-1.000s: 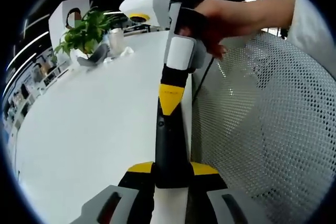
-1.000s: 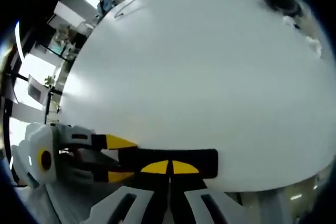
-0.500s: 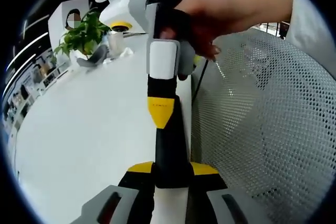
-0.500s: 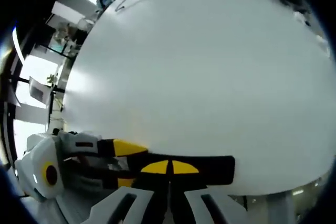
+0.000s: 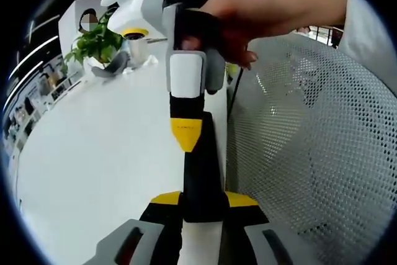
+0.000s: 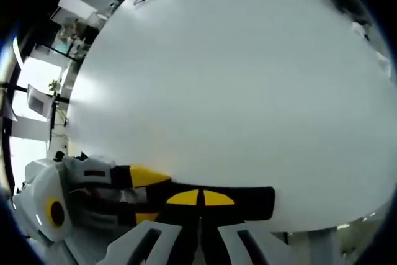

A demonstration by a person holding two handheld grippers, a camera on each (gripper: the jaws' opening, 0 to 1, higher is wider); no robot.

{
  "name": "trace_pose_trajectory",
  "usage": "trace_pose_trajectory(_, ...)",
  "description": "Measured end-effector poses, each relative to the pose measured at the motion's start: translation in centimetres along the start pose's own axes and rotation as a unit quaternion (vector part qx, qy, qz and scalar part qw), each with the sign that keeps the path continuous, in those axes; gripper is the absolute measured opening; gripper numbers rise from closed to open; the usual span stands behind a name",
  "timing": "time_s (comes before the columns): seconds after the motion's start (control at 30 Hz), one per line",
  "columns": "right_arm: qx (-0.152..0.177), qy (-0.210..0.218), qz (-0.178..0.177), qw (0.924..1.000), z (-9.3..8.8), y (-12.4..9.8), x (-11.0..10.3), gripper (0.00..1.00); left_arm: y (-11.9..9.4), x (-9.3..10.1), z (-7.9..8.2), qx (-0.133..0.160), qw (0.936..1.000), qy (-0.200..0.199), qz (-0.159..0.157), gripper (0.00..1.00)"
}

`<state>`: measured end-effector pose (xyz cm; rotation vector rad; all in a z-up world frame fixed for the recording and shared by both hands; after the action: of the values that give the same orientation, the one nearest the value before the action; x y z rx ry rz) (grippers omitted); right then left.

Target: Press the specified remote control buttons in sequence, fully releasing each button before pressing the next.

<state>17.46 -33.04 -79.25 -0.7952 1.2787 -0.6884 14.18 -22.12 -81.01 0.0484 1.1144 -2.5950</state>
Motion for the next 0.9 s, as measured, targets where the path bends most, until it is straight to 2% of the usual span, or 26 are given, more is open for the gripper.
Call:
trace_pose_trajectory(0.3,0.007,0.025,0.010,0.9996,0.0,0.0,0.2,0.00,0.0,0.0,0.0,-0.001,1.0000,-0.004,0.000,0.24)
trace_pose_trajectory(0.4,-0.002,0.031,0.012,0.9994,0.3,0.0,0.3,0.00,0.0,0.0,0.0,-0.002,1.0000,-0.005,0.000,0.24)
trace_pose_trajectory(0.57,0.004,0.024,0.010,0.9997,0.0,0.0,0.2,0.00,0.0,0.0,0.0,-0.003,1.0000,-0.005,0.000,0.25)
trace_pose_trajectory(0.77,0.037,0.018,0.032,0.9986,-0.5,-0.2,0.4,0.00,0.0,0.0,0.0,-0.005,1.0000,-0.004,0.000,0.25)
trace_pose_trajectory(0.9,0.082,0.003,0.049,0.9954,-1.3,-0.3,0.6,0.00,0.0,-0.1,0.0,-0.005,1.0000,-0.003,-0.001,0.25)
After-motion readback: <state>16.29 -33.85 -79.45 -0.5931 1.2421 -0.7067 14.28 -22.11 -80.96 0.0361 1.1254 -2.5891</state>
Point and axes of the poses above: the point that each gripper's makers call its tool centre point, and the gripper's own axes: y roughly forward along the fingers, x roughly to its right, z roughly out of its top, the point moved 7 cm from there along -y, roughly backward along the fingers, and after that the axes turned 11 degrees about z, right-handed, at the moved point
